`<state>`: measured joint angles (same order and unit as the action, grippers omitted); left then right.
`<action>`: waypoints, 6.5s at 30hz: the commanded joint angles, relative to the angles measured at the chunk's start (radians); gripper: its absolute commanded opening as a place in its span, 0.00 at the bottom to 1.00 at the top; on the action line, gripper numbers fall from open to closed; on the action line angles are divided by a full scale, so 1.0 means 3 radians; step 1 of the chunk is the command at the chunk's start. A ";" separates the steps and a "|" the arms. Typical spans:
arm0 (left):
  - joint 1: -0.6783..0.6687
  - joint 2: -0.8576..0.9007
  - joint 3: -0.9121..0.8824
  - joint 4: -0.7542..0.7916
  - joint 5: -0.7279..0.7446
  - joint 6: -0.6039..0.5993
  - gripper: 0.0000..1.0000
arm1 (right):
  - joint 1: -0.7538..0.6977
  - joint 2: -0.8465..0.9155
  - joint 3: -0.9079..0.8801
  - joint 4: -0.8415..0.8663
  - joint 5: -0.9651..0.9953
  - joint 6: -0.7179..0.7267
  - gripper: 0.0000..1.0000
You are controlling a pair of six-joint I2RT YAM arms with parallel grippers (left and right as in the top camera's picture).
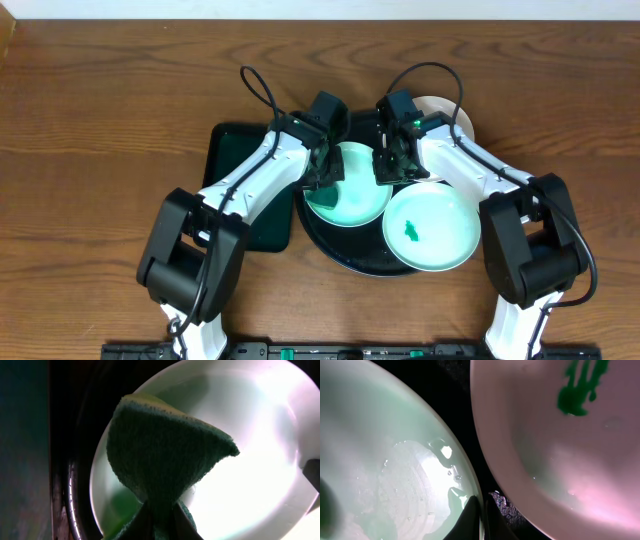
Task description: Clean dirty plates on tray and stack at the side
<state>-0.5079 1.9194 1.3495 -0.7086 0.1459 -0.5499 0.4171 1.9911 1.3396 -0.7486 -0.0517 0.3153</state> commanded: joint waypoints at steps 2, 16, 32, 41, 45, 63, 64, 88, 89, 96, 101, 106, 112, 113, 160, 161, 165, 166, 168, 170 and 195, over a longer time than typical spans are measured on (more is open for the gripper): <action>-0.0014 0.0126 -0.0023 0.0022 -0.0092 0.0006 0.07 | 0.0023 -0.0041 -0.0050 0.0017 0.0072 0.0071 0.01; -0.0130 0.0473 -0.0023 0.0187 -0.0027 -0.0046 0.07 | 0.0062 -0.0034 -0.0050 0.0014 0.0057 0.0071 0.01; -0.0197 0.0502 -0.0014 0.0640 0.1171 -0.0106 0.07 | 0.0084 -0.0034 -0.0050 0.0015 0.0057 0.0071 0.01; -0.0173 0.0450 0.0108 0.0638 0.1348 -0.0104 0.07 | 0.0092 -0.0034 -0.0050 0.0015 0.0057 0.0071 0.01; -0.0095 0.0287 0.0123 0.0636 0.1347 -0.0103 0.07 | 0.0095 -0.0034 -0.0050 0.0015 0.0057 0.0071 0.01; 0.0037 -0.0167 -0.0050 0.0172 -0.0057 0.0033 0.08 | 0.0099 -0.0034 -0.0050 0.0015 0.0057 0.0071 0.01; 0.0037 -0.0150 -0.0069 0.0173 -0.0106 0.0033 0.08 | 0.0099 -0.0034 -0.0050 0.0015 0.0057 0.0071 0.01; -0.0211 0.0491 -0.0103 0.0538 0.0650 -0.0020 0.08 | 0.0099 -0.0034 -0.0050 0.0017 0.0056 0.0071 0.01; -0.0215 0.0491 -0.0103 0.0575 0.0732 -0.0020 0.07 | 0.0099 -0.0034 -0.0050 0.0018 0.0055 0.0071 0.01; -0.0216 0.0481 -0.0065 0.0748 0.1212 -0.0032 0.07 | 0.0099 -0.0034 -0.0050 0.0020 0.0055 0.0071 0.01; -0.0205 0.0399 -0.0009 0.0734 0.1208 -0.0028 0.07 | 0.0099 -0.0034 -0.0050 0.0020 0.0055 0.0071 0.01; -0.0121 0.0211 -0.0005 0.0701 0.1100 -0.0028 0.07 | 0.0099 -0.0034 -0.0050 0.0018 0.0056 0.0071 0.01; -0.0001 -0.0067 -0.0005 0.0510 0.0763 0.0027 0.07 | 0.0099 -0.0034 -0.0050 0.0019 0.0055 0.0071 0.01; 0.0014 -0.0102 -0.0005 0.0479 0.0699 0.0046 0.07 | 0.0099 -0.0034 -0.0050 0.0019 0.0055 0.0071 0.01; -0.0117 0.0212 -0.0407 0.0910 0.0702 -0.0195 0.08 | 0.0099 -0.0034 -0.0050 0.0041 -0.0031 0.0070 0.01; -0.0117 0.0212 -0.0407 0.0940 0.0757 -0.0195 0.08 | 0.0099 -0.0034 -0.0050 0.0041 -0.0031 0.0070 0.01; -0.0117 0.0212 -0.0407 0.0961 0.0802 -0.0196 0.08 | 0.0099 -0.0034 -0.0050 0.0041 -0.0031 0.0070 0.01; -0.0117 0.0212 -0.0407 0.0964 0.0849 -0.0196 0.08 | 0.0099 -0.0034 -0.0050 0.0042 -0.0031 0.0070 0.02; -0.0117 0.0212 -0.0407 0.0989 0.0966 -0.0195 0.08 | 0.0099 -0.0034 -0.0050 0.0043 -0.0031 0.0070 0.01; -0.0117 0.0212 -0.0407 0.1022 0.1053 -0.0195 0.08 | 0.0099 -0.0034 -0.0050 0.0042 -0.0031 0.0070 0.01; 0.0406 -0.1012 -0.0340 0.0005 0.0432 0.0113 0.07 | 0.0099 -0.0034 -0.0050 0.0039 -0.0031 0.0069 0.02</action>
<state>-0.4477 1.6386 1.2423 -0.6243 0.4091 -0.5598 0.4259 1.9892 1.3354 -0.7444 0.0036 0.3153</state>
